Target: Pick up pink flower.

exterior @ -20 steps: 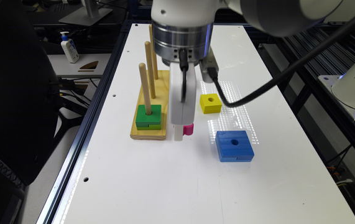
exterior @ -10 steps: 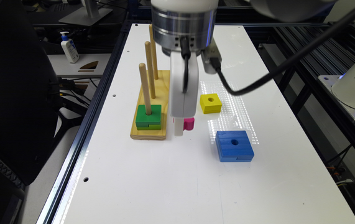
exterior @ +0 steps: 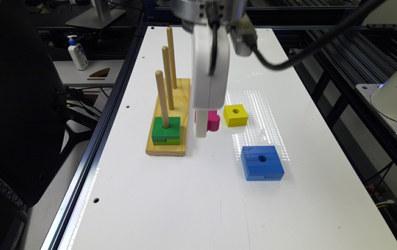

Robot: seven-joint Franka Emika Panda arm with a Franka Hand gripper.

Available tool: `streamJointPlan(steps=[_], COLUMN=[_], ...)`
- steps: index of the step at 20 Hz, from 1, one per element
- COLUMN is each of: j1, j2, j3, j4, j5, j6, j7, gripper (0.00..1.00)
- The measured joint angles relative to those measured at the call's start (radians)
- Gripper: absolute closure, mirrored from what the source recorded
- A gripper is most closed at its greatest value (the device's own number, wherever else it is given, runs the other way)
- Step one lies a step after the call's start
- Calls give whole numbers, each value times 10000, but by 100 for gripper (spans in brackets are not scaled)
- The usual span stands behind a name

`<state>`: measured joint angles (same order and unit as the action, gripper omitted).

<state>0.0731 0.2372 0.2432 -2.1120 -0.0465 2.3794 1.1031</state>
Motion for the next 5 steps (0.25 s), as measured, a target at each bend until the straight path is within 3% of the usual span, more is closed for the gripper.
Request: streamJointPlan(steps=[5], j1=[-4], j2=[-398], j3=[33], j4=[23], j5=[10], j6=[-340], j7=[21], gripper=[100])
